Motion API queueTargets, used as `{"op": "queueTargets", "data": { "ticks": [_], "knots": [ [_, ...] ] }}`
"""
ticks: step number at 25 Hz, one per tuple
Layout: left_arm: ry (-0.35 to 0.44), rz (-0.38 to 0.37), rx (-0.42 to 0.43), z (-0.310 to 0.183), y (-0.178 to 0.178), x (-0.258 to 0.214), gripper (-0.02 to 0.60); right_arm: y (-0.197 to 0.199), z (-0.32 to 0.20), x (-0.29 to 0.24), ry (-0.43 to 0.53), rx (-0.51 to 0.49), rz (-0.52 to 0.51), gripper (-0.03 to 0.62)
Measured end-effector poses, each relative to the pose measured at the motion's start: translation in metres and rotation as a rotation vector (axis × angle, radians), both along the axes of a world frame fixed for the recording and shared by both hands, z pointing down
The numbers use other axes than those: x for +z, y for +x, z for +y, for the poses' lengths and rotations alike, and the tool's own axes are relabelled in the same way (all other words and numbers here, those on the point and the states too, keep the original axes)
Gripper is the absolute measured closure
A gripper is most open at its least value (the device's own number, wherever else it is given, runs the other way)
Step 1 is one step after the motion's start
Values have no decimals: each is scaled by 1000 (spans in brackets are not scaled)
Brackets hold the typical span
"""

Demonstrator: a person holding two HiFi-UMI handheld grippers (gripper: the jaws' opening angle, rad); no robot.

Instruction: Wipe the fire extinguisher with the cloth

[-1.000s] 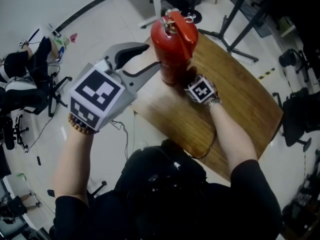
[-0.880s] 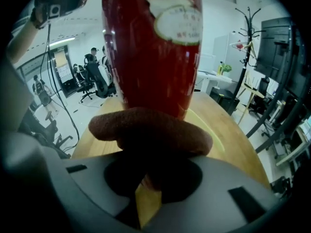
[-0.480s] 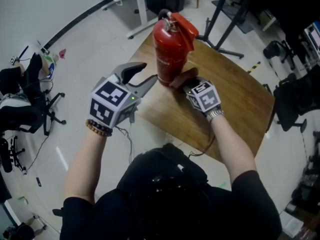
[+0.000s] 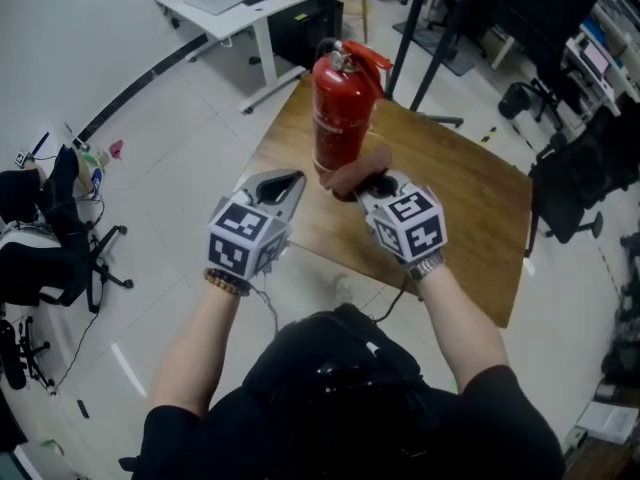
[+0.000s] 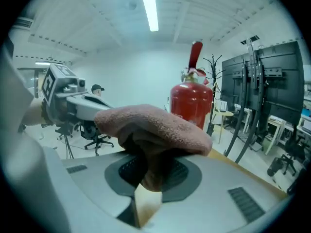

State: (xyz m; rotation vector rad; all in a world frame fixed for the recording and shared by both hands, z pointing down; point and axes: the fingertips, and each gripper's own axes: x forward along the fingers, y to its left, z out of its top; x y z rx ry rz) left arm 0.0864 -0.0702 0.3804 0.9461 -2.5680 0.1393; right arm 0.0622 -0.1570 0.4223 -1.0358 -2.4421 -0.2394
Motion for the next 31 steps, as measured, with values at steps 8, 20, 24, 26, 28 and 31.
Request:
{"op": "queueTargets", "data": {
  "ticks": [8,20,24,26,28,31],
  "knots": [
    [40,-37,-2,-3,38,-6,581,57,8,-43,-24,84,-92,516],
    [35,-52,5,-8,85,-10,581,120,2,-62,-55,172,-137,516],
    [25,-60,11,-9,96,-11,581,131,4,-64,-58,178,-142,516],
    [23,-62,12,-8,100,-12,581,135,5,-66,-58,180,-146,516],
    [22,-62,12,-6,103,-12,581,137,6,-67,-57,182,-149,516],
    [20,-58,12,-5,108,-10,581,142,8,-66,-56,184,-147,516]
  ]
}}
